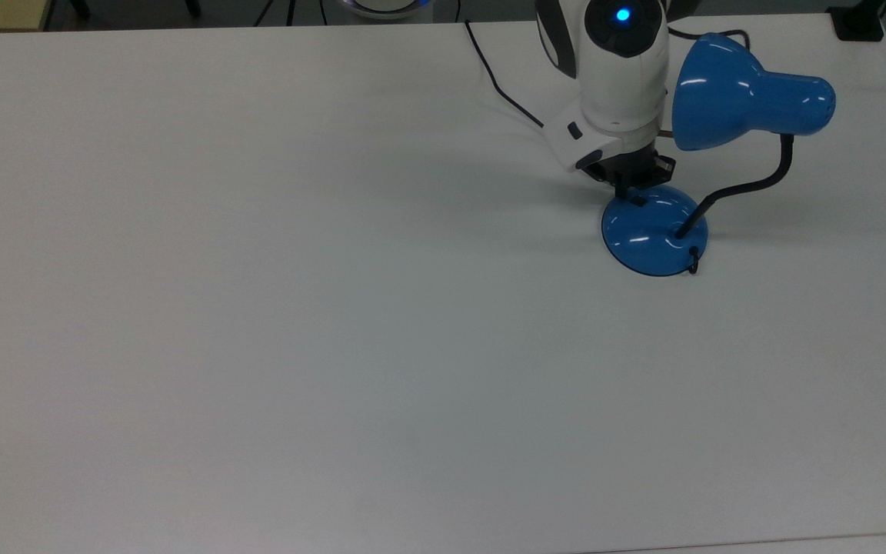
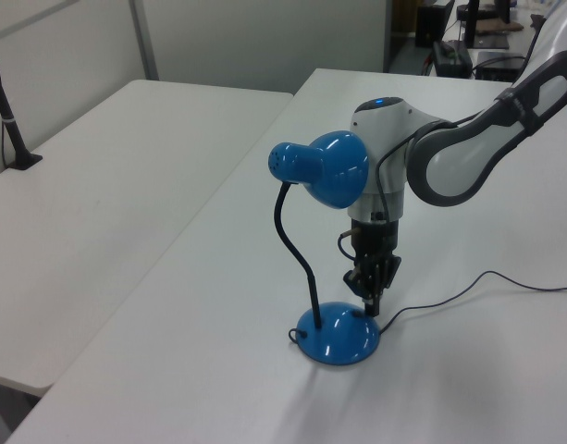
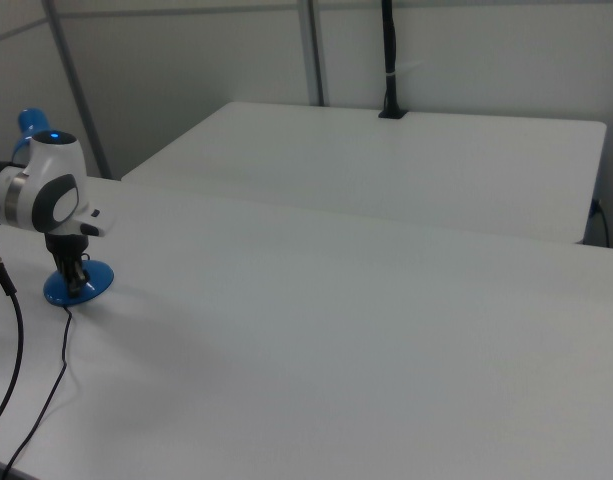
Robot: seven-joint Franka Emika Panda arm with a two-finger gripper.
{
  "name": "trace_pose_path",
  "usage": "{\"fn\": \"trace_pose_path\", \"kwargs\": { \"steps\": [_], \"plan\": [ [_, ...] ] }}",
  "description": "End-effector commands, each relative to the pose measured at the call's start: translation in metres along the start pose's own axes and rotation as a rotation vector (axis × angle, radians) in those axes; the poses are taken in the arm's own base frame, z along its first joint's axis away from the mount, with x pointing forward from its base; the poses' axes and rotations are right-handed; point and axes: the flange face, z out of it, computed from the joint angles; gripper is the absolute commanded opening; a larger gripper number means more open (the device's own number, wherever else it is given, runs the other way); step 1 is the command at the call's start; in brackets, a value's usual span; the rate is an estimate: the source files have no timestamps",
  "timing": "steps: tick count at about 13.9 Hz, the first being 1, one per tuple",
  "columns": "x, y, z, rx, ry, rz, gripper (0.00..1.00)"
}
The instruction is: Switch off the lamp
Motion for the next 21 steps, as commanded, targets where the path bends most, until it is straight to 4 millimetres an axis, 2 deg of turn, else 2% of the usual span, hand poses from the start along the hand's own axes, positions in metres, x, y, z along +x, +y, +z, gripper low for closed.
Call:
{"fn": "trace_pose_path", "kwargs": {
  "steps": [1,4,7,10,11,14,15,18,21],
  "plan": [
    [0.003,0.031,0.001,-0.069,-0.064,0.021,0.0],
    [0.008,0.053,-0.04,-0.099,-0.116,-0.003,0.0],
    [0.012,0.097,-0.112,-0.11,-0.173,-0.124,0.0],
    [0.024,0.148,-0.172,-0.093,-0.169,-0.178,0.0],
    [0.022,0.17,-0.202,-0.124,-0.142,-0.238,0.0],
    [0.024,0.204,-0.258,-0.194,-0.116,-0.334,0.2],
    [0.032,0.216,-0.285,-0.193,-0.08,-0.328,0.4],
    [0.046,0.242,-0.326,-0.179,-0.007,-0.341,0.98],
    [0.051,0.25,-0.35,-0.239,0.036,-0.451,1.0]
  ]
}}
